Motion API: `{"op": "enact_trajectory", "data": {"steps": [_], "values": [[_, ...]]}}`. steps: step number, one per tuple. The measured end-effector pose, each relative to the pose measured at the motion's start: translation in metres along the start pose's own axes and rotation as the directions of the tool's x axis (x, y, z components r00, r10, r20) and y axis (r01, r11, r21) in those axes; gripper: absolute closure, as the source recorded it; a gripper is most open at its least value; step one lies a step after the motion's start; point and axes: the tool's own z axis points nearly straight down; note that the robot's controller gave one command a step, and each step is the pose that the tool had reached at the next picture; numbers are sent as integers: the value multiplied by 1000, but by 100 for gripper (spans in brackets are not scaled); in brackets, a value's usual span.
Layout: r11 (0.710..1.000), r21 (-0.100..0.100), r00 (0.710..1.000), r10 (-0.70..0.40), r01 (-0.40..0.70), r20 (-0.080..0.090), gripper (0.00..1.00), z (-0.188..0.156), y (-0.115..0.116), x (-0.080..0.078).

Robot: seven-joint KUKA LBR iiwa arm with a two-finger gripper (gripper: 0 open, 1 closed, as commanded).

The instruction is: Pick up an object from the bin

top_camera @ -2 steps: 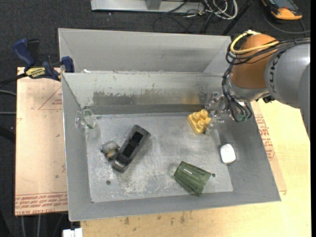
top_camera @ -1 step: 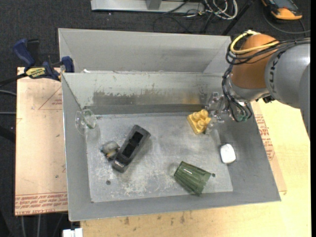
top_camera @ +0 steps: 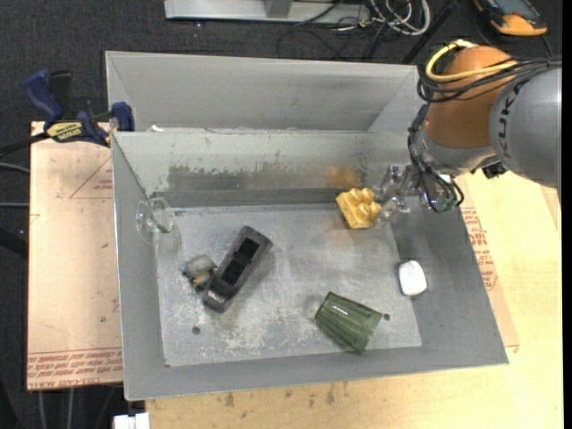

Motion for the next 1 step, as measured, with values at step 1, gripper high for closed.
{"op": "enact_trajectory", "data": {"steps": [1], "values": [[1000,1,1000,-2,2,4,100,-59,0,-1]]}}
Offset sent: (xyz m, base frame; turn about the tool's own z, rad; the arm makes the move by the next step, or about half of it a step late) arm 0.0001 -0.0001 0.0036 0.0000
